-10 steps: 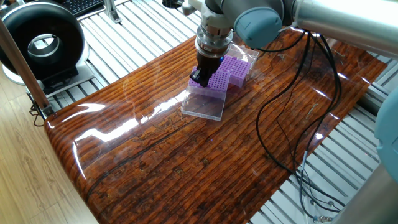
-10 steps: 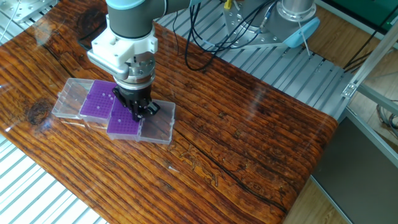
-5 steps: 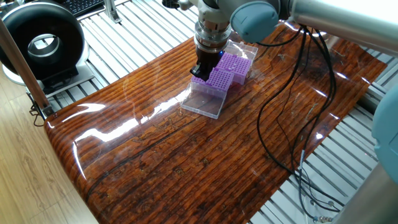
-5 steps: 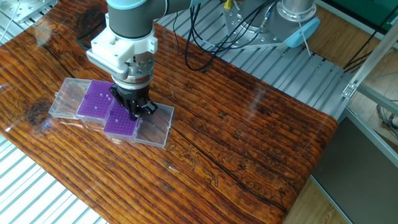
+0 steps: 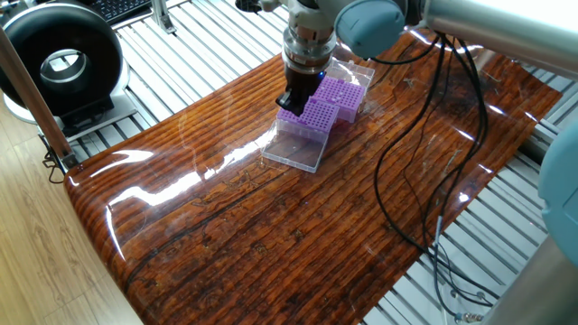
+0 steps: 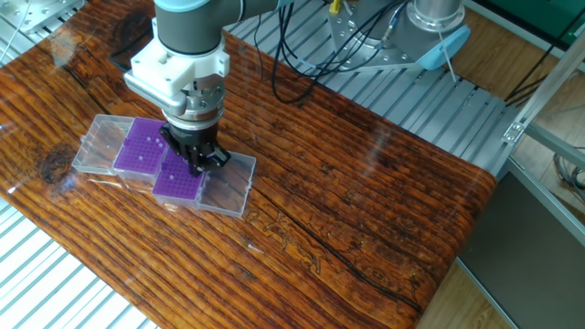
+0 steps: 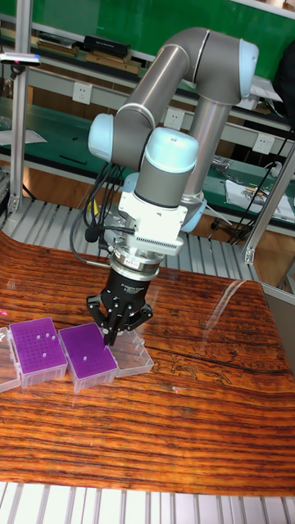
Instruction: Transfer all small pipette tips from one holder to another
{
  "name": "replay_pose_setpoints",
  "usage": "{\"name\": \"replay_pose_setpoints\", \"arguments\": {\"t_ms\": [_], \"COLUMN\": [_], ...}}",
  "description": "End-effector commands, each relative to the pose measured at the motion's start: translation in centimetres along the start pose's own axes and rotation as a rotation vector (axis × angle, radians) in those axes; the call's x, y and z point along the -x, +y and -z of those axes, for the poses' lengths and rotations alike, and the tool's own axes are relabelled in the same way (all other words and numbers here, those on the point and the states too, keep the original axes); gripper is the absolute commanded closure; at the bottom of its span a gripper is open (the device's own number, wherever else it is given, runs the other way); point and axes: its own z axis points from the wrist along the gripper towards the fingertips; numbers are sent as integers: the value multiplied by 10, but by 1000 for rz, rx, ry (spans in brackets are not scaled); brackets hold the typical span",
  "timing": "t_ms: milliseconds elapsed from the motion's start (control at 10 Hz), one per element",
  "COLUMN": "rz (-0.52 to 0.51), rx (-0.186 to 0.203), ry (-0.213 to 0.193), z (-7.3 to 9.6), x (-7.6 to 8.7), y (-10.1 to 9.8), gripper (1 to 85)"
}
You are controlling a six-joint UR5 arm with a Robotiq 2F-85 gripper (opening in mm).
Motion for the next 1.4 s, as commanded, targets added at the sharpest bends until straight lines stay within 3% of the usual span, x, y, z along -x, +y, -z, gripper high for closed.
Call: {"name": "replay_pose_setpoints", "arguments": {"t_ms": [0,700,1300], "rz": [-11,-10,46], "rx": [-5,-13,-66], "ry": [16,38,37], "z": [5,14,19], "x": [-3,-7,-3], "y": [-5,-9,-28], "gripper": [843,843,843]}}
